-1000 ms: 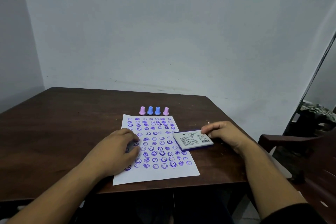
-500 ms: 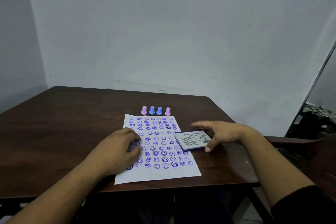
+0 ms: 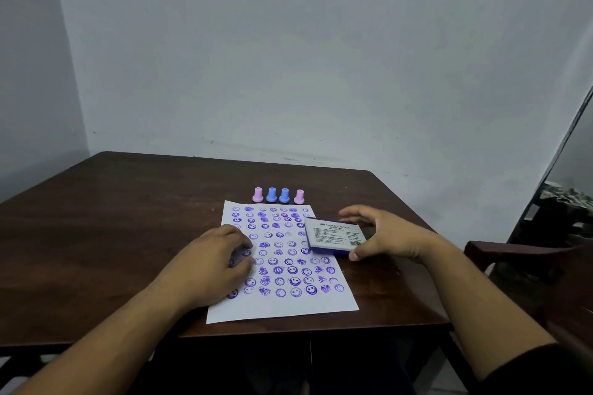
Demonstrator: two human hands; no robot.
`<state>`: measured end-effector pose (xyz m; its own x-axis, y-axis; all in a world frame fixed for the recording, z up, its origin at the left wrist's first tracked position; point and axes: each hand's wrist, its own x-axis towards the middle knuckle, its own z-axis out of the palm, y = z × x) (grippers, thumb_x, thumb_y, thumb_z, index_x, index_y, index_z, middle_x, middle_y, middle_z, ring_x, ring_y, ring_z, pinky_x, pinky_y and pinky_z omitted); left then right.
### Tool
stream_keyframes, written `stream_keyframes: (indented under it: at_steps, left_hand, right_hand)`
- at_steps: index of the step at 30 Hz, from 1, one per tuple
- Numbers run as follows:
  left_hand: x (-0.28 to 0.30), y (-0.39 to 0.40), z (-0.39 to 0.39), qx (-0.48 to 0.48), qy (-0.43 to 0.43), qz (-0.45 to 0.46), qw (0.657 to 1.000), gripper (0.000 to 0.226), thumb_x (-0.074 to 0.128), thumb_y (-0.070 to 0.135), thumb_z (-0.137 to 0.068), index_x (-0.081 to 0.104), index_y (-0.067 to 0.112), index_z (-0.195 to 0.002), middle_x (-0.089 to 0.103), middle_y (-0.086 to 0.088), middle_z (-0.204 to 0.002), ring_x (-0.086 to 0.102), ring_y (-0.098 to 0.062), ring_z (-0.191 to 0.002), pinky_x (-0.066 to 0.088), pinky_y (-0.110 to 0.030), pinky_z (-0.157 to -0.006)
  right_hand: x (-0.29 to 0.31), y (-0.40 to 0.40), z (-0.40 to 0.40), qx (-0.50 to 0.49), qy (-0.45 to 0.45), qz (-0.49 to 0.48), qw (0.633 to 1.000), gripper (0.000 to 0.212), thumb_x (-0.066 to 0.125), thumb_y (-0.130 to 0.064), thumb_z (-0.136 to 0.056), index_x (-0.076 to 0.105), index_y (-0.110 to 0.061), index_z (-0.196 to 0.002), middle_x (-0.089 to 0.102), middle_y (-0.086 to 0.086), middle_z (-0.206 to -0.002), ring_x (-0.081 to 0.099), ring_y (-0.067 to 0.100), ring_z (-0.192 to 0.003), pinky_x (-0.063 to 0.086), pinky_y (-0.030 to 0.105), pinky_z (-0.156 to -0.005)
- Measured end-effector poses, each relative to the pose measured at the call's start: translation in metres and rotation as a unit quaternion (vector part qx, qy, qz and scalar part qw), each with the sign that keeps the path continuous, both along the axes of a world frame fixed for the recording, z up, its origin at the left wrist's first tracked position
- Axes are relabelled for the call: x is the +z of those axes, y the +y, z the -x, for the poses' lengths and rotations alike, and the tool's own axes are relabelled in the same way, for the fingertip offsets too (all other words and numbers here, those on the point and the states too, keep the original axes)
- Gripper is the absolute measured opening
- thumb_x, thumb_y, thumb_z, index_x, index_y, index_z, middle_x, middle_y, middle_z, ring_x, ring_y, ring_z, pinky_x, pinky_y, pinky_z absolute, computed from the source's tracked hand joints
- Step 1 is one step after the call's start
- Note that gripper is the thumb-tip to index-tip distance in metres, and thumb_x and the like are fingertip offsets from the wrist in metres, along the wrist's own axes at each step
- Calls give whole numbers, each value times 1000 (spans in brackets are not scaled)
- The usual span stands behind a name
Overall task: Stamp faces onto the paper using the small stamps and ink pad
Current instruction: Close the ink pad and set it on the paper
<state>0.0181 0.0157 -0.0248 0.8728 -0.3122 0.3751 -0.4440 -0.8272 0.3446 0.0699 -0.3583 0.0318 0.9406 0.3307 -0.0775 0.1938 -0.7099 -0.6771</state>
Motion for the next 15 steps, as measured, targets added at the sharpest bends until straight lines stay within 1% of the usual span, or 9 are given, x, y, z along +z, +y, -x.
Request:
stream_keyframes:
  at_steps: [2,5,7,11,13,15]
  left_hand:
    - [0,0,0,0,1,-1,1000,43,53,56,-91,65,33,-125,57,24,-122,54,0,-112,48,-25,-95]
    - [0,0,0,2,1,1,1000,42,54,56,-91,65,34,-124,57,24,-121,53,1,-111,48,-25,-95]
    - [1,0,1,6,4,5,1000,42,54,56,-91,65,34,-124,56,25,-121,52,1,-111,47,-25,-95]
    - [3,-1,4,10,11,11,1000,40,54,51,-89,65,33,-124,58,22,-120,54,-1,-112,47,-25,-94]
    - [5,-2,5,9,22,17,1000,38,52,46,-90,64,35,-125,59,21,-121,54,-2,-113,49,-27,-93]
    - [7,-1,5,13,31,24,999,36,50,37,-91,63,35,-124,59,19,-122,54,-3,-111,49,-27,-92]
  right_hand:
    - [2,11,0,11,-7,3,1000,96,101,-26,-62,53,-39,-145,65,-19,-141,59,-2,-130,45,26,-112]
    - [-2,32,0,34,-2,4,999,96,101,-23,-65,52,-38,-146,64,-22,-140,63,-10,-121,48,15,-98]
    - [-7,47,1,49,5,2,999,96,100,-21,-68,50,-37,-148,64,-21,-140,66,-10,-116,50,10,-91]
    - [-12,75,3,70,7,-12,997,96,99,-22,-70,48,-38,-150,63,-21,-141,70,-6,-112,56,15,-89]
    - [-12,86,6,75,4,-14,997,96,99,-24,-70,48,-41,-149,62,-24,-138,71,-9,-107,58,12,-82]
    - [-12,94,8,74,0,-18,997,95,99,-24,-70,49,-41,-148,62,-25,-137,72,-8,-105,57,10,-79]
